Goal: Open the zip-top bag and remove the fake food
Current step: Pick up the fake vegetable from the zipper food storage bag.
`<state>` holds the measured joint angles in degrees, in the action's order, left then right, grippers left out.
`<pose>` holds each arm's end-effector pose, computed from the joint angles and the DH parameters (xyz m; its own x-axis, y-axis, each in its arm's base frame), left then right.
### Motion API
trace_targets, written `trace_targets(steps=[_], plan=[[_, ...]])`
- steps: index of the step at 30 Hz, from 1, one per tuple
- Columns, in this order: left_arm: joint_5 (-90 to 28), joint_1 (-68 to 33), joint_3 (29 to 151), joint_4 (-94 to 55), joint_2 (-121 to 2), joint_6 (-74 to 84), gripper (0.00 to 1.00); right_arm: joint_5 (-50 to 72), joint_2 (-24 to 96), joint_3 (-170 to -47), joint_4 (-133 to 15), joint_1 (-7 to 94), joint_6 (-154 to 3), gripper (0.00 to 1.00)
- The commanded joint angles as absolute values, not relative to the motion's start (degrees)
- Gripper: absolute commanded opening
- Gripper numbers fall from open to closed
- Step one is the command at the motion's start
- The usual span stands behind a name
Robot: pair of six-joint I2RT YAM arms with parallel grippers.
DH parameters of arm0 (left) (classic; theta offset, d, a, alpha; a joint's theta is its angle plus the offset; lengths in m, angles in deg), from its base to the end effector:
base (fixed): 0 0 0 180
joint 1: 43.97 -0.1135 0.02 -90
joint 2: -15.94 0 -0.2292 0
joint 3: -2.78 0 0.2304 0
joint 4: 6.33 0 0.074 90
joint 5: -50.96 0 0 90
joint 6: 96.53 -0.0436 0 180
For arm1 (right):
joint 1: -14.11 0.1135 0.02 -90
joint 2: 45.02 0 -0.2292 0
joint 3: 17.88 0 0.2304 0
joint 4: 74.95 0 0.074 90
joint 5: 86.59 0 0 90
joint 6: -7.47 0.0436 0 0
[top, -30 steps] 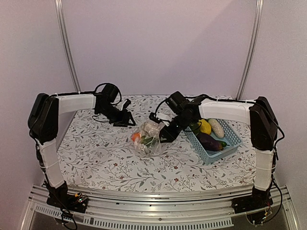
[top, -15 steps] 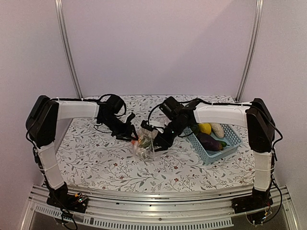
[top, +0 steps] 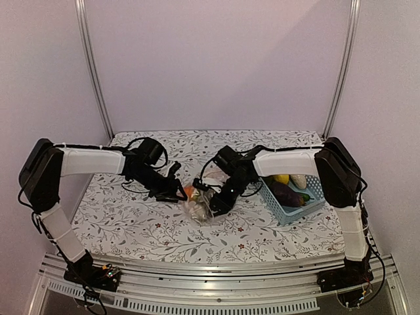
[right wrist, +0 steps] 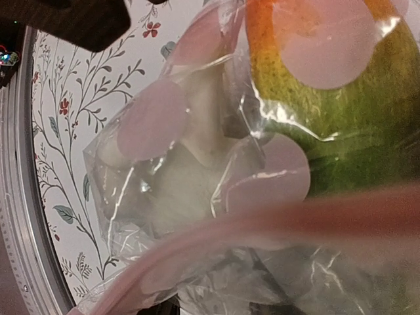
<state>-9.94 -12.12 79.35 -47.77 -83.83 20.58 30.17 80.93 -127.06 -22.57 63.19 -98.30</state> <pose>0.2595 -0.1862 0.1473 -0.9740 0.1363 -0.1810 0.2181 0.7801 -0.5864 0.2572 0.3267 0.1270 -0.3772 -0.8056 -0.4569 -0.9167 0.2544 0.3082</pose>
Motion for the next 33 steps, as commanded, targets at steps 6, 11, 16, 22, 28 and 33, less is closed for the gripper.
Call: trace_targets(steps=[6, 11, 16, 22, 28, 33], plan=[[-8.56, -9.88, 75.83, -40.93, -83.21, 22.98, 0.46, 38.47, 80.60, -126.98, -22.98, 63.39, -101.51, 0.40], [-7.75, -8.93, 77.08, -39.55, -85.47, 23.62, 0.40, 40.33, 78.59, -127.45, -23.47, 63.41, -102.60, 0.41], [-8.15, -8.49, 76.58, -38.96, -86.57, 24.70, 0.33, 43.78, 76.71, -125.43, -27.37, 63.35, -101.41, 0.42], [-8.83, -8.38, 74.79, -37.90, -85.82, 24.73, 0.16, 49.15, 69.62, -121.33, -32.68, 63.42, -99.18, 0.42], [-7.64, -8.38, 74.00, -35.74, -86.10, 25.75, 0.00, 39.98, 69.41, -119.92, -31.38, 63.35, -101.07, 0.39], [-7.65, -8.38, 73.15, -35.37, -84.99, 25.87, 0.00, 32.27, 71.18, -120.09, -27.56, 62.72, -105.12, 0.34]])
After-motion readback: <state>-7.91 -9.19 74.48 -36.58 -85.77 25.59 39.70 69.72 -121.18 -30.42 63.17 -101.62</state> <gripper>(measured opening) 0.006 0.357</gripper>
